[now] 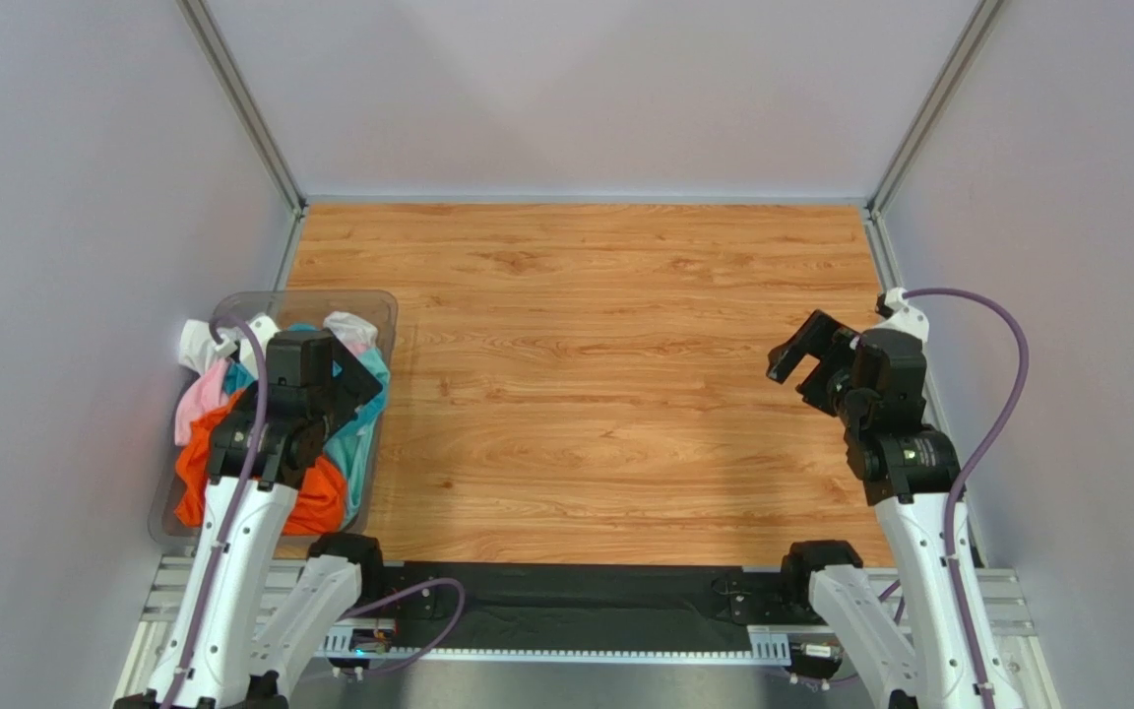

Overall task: Fold and stack the t-shirts
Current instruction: Grab the tshirt from the pile

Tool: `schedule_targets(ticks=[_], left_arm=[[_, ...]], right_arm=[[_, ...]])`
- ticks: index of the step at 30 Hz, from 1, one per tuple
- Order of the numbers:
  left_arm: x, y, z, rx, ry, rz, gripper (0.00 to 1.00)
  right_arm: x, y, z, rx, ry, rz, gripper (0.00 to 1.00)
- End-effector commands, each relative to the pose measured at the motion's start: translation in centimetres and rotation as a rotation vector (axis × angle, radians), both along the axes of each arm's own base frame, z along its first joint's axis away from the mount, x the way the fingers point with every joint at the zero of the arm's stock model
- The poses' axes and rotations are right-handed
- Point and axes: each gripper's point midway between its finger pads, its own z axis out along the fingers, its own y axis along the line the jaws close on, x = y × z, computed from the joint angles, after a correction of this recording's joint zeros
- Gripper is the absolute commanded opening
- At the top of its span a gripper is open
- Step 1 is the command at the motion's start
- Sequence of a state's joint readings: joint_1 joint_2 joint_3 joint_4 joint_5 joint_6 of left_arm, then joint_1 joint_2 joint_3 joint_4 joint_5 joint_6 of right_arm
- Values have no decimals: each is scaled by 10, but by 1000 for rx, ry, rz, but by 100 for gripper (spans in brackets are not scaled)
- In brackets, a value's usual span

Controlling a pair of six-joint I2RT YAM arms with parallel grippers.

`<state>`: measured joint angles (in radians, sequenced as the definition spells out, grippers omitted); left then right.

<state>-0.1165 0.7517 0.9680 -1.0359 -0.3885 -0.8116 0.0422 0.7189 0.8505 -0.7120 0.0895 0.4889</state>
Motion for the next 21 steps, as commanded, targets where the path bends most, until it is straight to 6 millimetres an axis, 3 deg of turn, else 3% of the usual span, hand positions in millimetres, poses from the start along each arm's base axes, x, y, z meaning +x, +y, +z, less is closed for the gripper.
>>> schedule_targets(ticks=[1,7,12,16,18,21], left_arm=[[7,9,-12,13,31,73,100],[37,13,-25,31,77,87,100],[49,30,-40,50,146,145,100],[63,31,-54,31,165,114,97],[72,26,-61,15,168,83,91],[78,24,-69,0,196,61,60]], right_arm=[[3,9,8,-19,-59,89,100],[3,0,-1,-22,-25,26,100],[3,-2,-7,-17,2,-1,100],[5,-5,-6,-53,-7,16,100],[4,-1,-9,-53,11,42,100],[6,6,-14,-35,36,82,100]])
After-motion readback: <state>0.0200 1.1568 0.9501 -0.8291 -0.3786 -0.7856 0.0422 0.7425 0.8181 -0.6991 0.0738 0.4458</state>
